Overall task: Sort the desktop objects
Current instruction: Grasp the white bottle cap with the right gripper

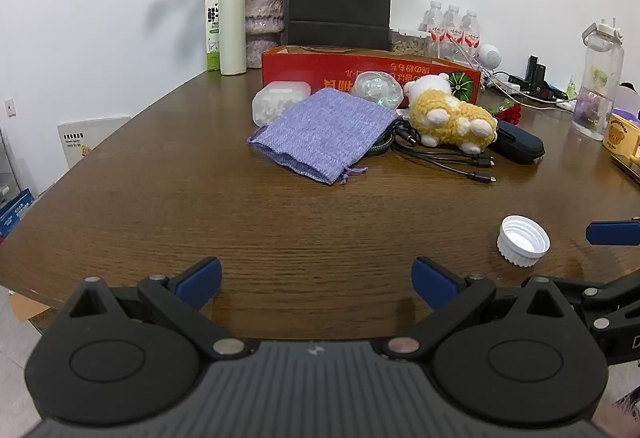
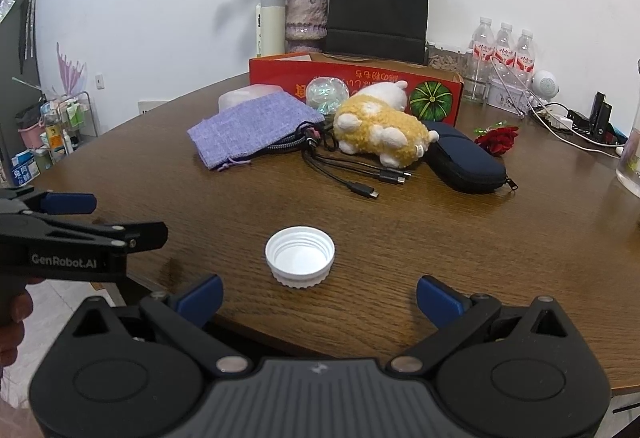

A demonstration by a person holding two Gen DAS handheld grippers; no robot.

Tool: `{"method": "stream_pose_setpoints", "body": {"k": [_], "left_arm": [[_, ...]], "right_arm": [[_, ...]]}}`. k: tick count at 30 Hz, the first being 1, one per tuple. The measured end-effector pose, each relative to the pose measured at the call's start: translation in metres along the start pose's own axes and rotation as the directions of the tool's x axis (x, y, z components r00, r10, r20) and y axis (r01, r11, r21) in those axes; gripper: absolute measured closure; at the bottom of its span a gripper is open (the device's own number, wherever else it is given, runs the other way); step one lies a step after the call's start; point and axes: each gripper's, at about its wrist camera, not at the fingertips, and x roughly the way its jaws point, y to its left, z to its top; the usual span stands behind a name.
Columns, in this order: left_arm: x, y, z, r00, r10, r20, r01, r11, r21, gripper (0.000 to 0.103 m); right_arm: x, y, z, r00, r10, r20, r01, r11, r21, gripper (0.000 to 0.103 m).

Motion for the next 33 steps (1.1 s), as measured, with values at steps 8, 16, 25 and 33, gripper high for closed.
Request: {"method": "stream_pose_setpoints", "body": {"k": [8, 16, 25, 33], "left_arm": [[0.002, 0.001, -0.001, 1.000, 0.001, -0.005, -0.001, 1.000, -0.002, 0.000], [0.004, 0.004, -0.002, 1.000, 0.005, -0.008, -0.005, 1.000, -0.003, 0.000], [0.011, 0.009, 0.004, 1.000, 0.014, -0.010, -0.014, 1.000, -0.006, 0.000], [0.021, 0.013, 0.016, 1.000, 0.012, -0.004, -0.012, 1.000, 0.008, 0.000]], "right_arm": [[0.003, 0.000, 0.001, 1.000, -0.002, -0.009, 0.002, 1.000, 0.004, 0.000], [0.010, 0.001, 0.002, 1.000, -0.018, -0.026, 0.018, 1.000, -0.005, 0.000], [0.016, 0.002, 0.008, 0.999, 0.031, -0.007, -0.031, 1.000, -0.001, 0.028], [0.022, -0.002, 0.016, 0.998, 0.056, 0.013, -0.057, 0.998, 0.020, 0.064]]}}
